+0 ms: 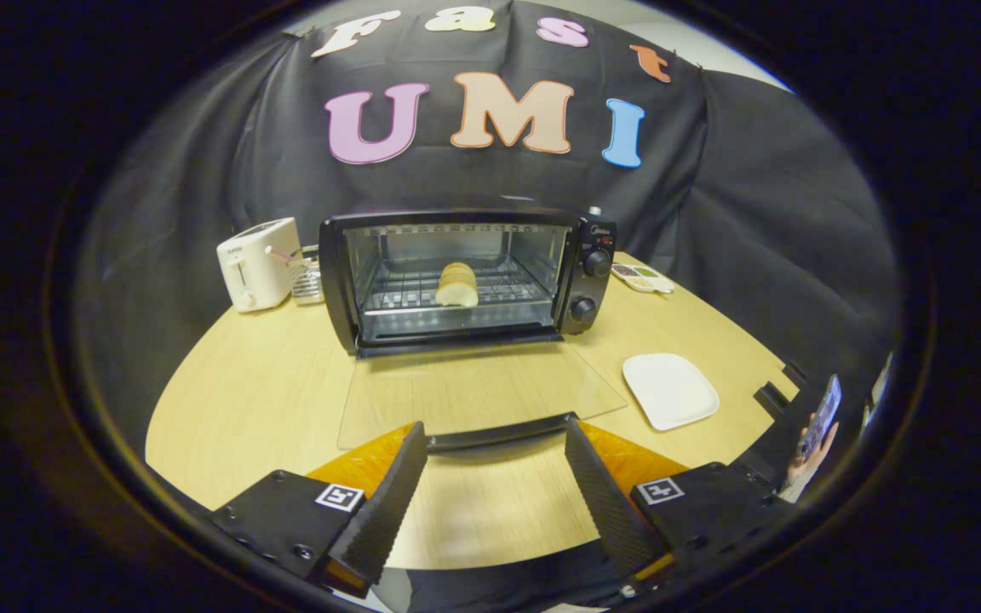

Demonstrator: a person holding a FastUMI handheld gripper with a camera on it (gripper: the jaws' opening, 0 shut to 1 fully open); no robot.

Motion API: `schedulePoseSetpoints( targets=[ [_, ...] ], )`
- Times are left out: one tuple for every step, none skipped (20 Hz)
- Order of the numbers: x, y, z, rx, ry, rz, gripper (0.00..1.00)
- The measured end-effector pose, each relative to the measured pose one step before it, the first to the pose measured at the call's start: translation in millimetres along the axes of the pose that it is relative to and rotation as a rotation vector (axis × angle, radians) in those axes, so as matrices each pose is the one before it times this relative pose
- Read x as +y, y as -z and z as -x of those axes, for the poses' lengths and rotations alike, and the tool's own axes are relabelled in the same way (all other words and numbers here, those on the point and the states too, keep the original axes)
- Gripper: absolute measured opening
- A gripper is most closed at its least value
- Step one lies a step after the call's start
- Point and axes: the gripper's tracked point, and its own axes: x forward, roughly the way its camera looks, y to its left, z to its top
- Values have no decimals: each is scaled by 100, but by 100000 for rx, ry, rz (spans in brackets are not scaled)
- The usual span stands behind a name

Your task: Open the toaster oven, put the food inside, and close the toaster oven door.

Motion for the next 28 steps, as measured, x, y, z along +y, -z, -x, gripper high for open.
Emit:
schedulePoseSetpoints(
  targets=[
    [-281, 936, -15, 981, -290, 511, 100],
    [-225, 929, -142, 1841, -237, -11, 100],
    [-197, 830, -330, 1582, -114, -281, 100],
    [-202, 599, -313, 1530, -709, -670, 100],
    [-21, 447, -485, 1209, -964, -769, 100],
    [-221, 424, -404, 688, -496, -638, 100],
    [-254, 326, -469, 862, -212, -248, 100],
    [-299, 185, -618, 644, 200, -112, 100],
    [-184, 178, -453, 612, -3, 147, 100],
    [132, 175, -464, 249, -448, 164, 100],
    [164, 23, -591, 490, -1066, 573, 100],
    [262, 96, -482, 136, -773, 840, 100],
    [31, 113, -526, 584, -348, 879, 100],
    [95, 93, -548, 1006, -715, 862, 100],
    [313, -140, -441, 648, -1088, 479, 100],
    [554, -152, -173, -758, -1856, -719, 100],
    [328, -95, -171, 724, -648, 494, 100],
    [72, -237, -173, -436, -564, 663, 100],
    [84, -90, -46, 7, -297, 802, 100],
    [10, -142, -99, -179, -35, 671, 100],
    [9, -295, 44, -378, -35, 696, 100],
    [-49, -218, 88, -451, 335, 150, 100],
    [-37, -212, 210, -499, 111, -45, 100],
    [112, -430, 230, -1010, -14, -530, 100],
    [14, -557, 425, -1455, -171, -892, 100],
    [-29, -600, 316, -1899, -311, -872, 100],
    [-86, -909, 165, -2243, -446, -1113, 100],
    [-31, -864, 161, -2200, -104, -1177, 100]
  ],
)
